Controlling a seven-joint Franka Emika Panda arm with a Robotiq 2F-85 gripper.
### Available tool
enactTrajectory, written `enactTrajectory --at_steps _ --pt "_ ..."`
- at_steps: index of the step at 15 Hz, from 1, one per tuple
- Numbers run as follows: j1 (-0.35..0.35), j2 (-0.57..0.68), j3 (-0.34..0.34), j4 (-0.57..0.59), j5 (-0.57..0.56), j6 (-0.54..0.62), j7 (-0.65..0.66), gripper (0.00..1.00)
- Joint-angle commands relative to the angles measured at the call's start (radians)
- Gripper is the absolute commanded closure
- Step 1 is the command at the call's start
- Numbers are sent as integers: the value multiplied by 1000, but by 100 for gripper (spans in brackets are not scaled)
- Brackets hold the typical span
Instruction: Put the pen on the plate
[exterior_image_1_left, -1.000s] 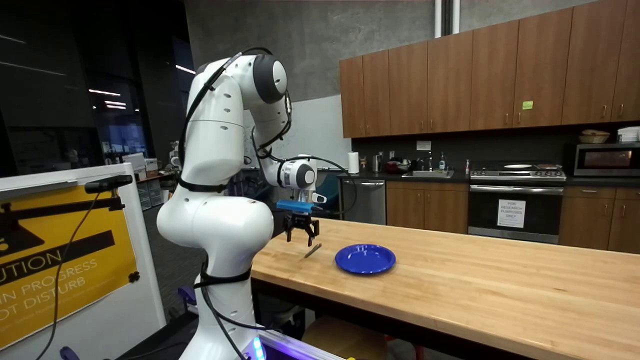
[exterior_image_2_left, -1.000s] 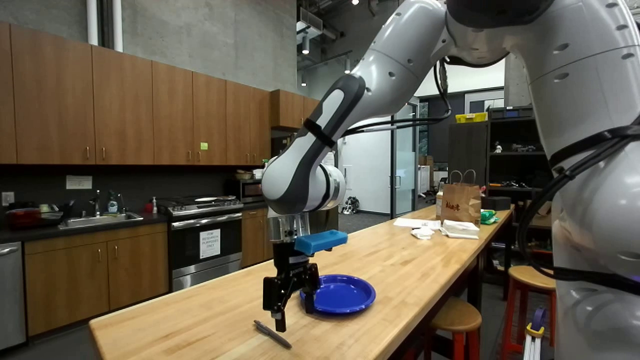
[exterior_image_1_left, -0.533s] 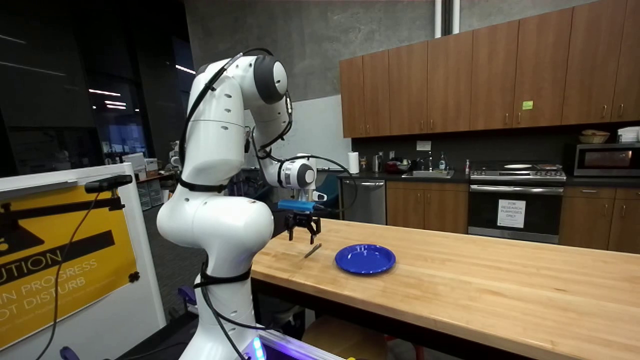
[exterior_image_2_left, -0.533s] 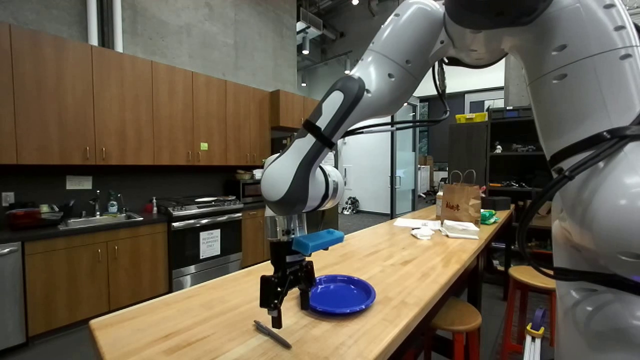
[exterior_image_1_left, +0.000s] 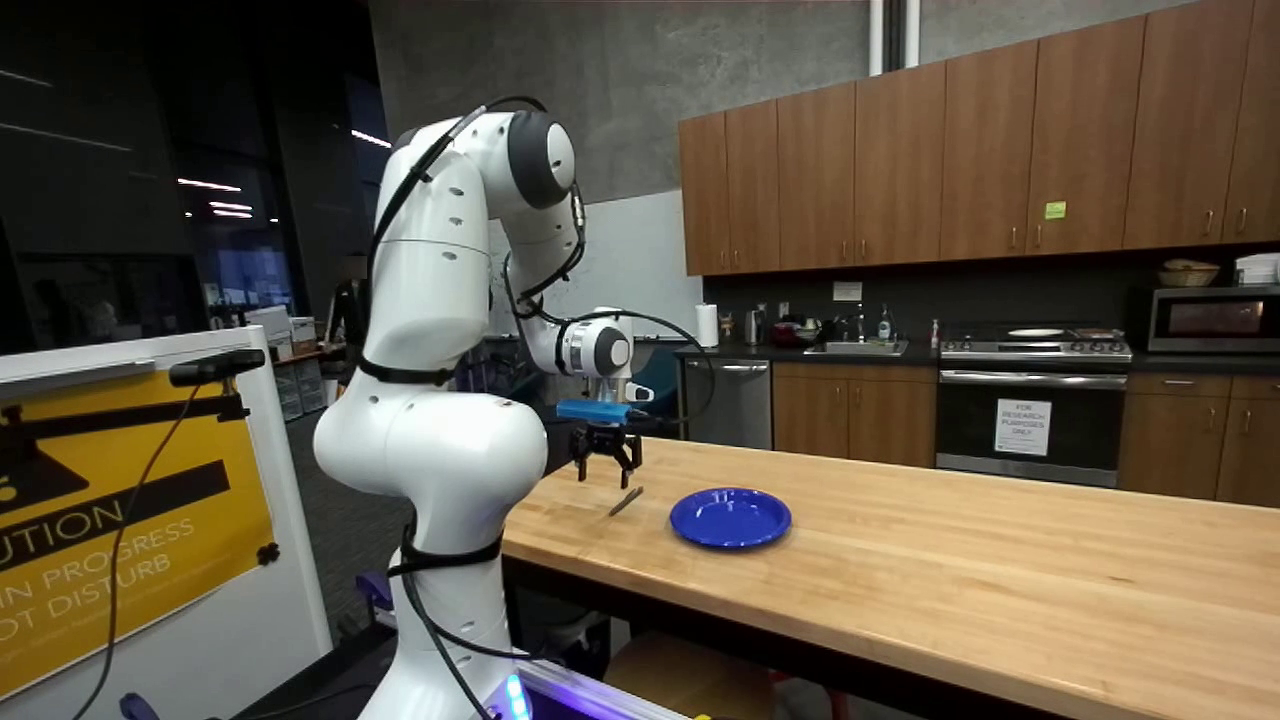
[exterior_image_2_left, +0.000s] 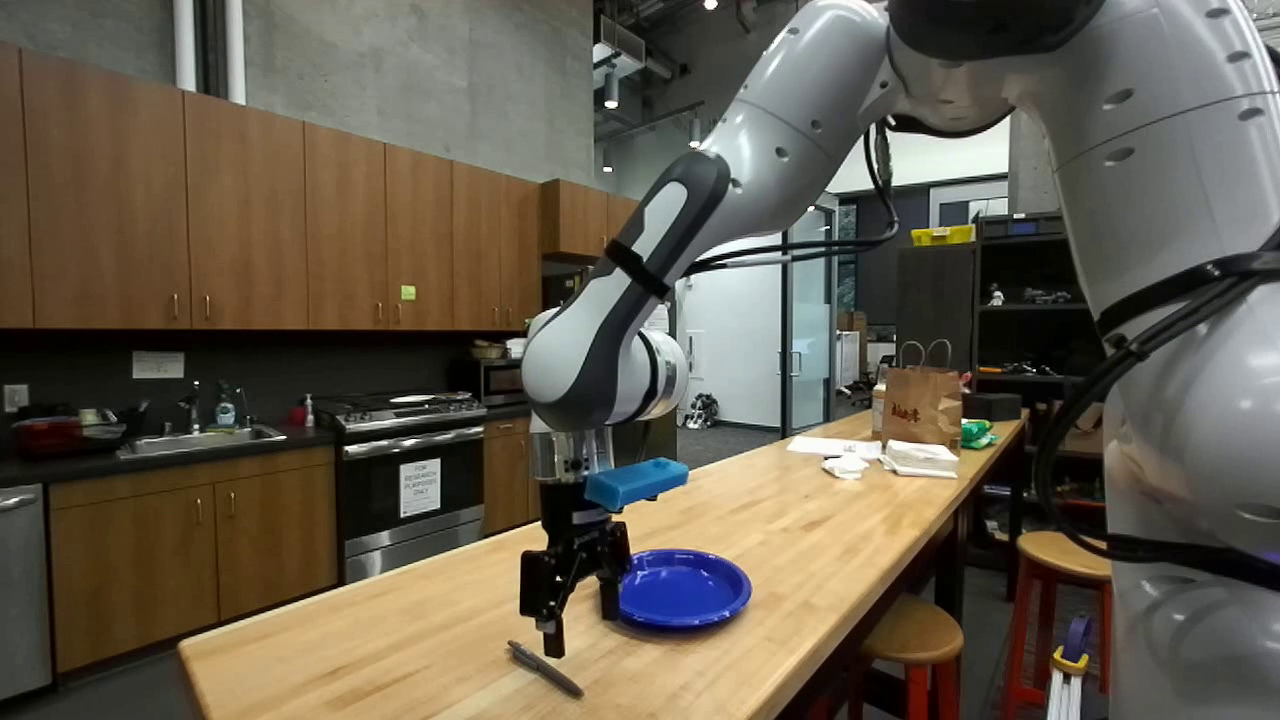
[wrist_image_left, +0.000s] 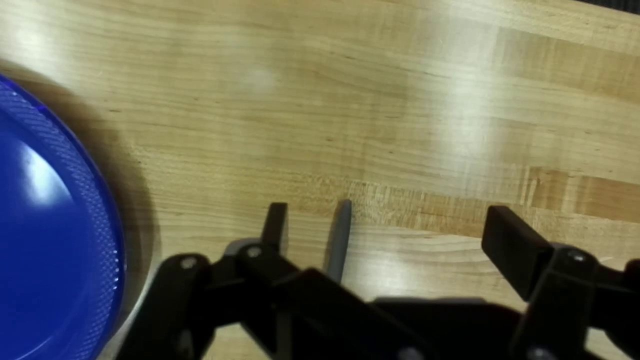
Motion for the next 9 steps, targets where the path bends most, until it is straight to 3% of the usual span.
enactTrajectory --at_steps 1,9 --pt "-7 23 2 16 -1 -2 -5 0" --pt "-16 124 -2 71 -10 -1 -11 0"
